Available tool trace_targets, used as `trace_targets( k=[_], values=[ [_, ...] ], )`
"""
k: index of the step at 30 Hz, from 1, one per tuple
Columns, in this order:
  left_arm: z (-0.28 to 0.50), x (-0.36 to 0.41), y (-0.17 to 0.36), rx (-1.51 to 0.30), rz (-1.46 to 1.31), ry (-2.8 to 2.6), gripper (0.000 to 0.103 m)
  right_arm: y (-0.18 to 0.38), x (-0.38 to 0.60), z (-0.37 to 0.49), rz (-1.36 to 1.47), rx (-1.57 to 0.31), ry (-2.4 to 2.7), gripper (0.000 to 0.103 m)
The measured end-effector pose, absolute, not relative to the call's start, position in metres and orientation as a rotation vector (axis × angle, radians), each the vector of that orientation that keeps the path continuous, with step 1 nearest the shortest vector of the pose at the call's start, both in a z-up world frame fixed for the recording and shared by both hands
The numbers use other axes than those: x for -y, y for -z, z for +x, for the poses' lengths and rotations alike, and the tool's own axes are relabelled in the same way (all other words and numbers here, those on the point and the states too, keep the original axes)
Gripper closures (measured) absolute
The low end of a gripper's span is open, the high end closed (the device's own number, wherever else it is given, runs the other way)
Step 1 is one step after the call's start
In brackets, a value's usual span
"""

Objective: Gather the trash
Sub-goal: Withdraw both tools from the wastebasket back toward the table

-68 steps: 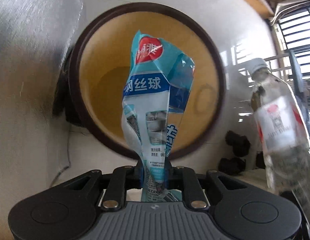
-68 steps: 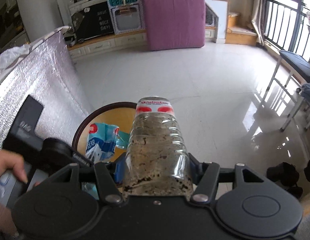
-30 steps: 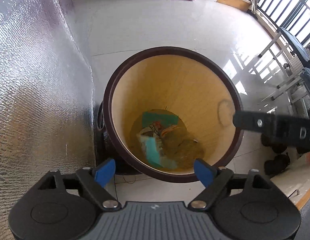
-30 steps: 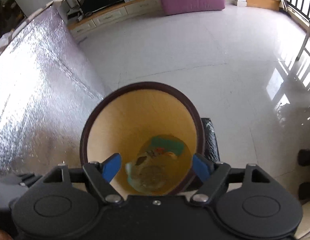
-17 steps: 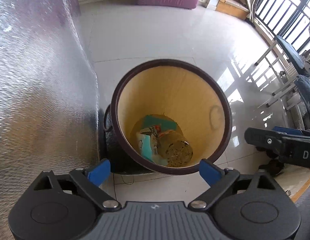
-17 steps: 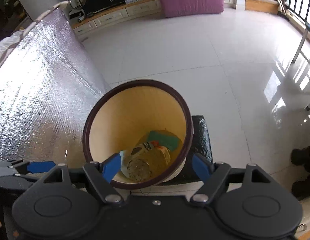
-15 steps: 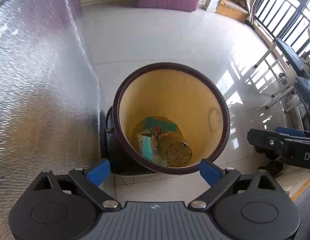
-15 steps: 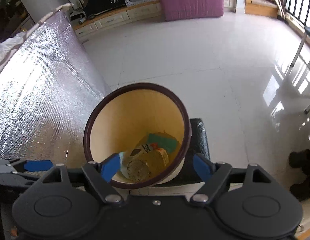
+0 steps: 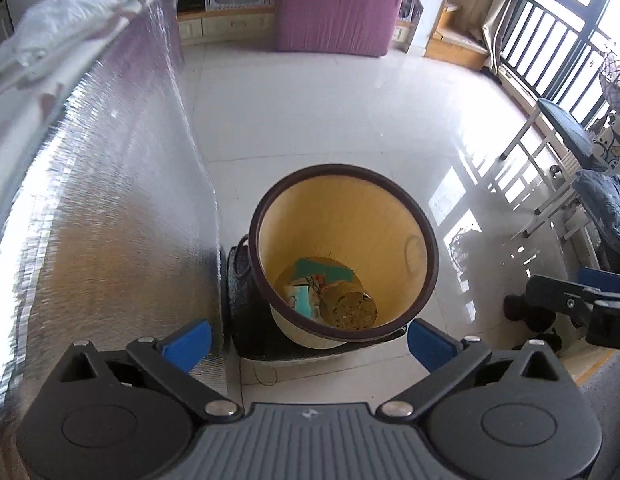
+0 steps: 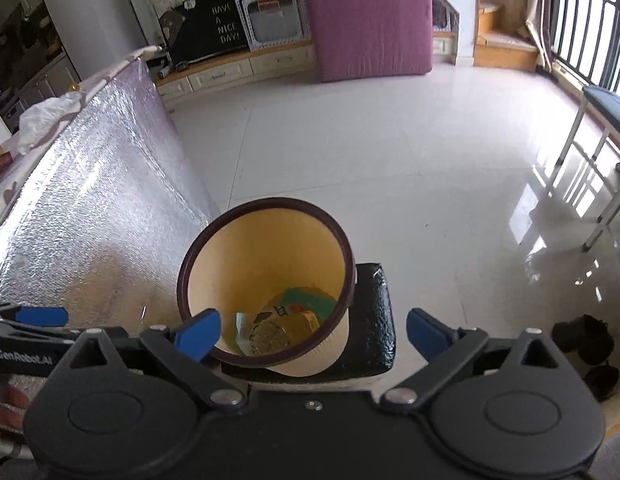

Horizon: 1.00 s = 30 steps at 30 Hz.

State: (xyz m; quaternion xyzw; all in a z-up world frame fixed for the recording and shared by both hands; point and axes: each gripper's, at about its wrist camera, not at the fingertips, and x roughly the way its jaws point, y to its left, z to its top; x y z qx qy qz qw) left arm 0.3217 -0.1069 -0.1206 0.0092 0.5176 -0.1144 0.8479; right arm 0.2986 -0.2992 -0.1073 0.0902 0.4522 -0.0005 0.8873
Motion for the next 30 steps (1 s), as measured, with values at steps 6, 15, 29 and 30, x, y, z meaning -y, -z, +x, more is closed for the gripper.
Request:
trace_targets(
  k=[6,15,29,30],
  values=[
    [0.299,0.1,0.096,-1.039,0.013,0.252,0.0,0.087,0.3,0.277,0.167,-0.897,0.033,0.0],
    [0.263,0.089,0.064,-0.956,-0.003,0.274,0.0,0.059,0.292,0.242,0.134,-0.842,0.054,0.0],
    [0.204,0.065,0.032,-0.845,-0.019,0.313,0.0,0.028,0.268,0.178,0.108,-0.73,0.079,0.0],
    [0.202,0.062,0.032,-0.839,-0.025,0.316,0.0,0.027,0.266,0.174,0.105,-0.723,0.079,0.0]
  ],
)
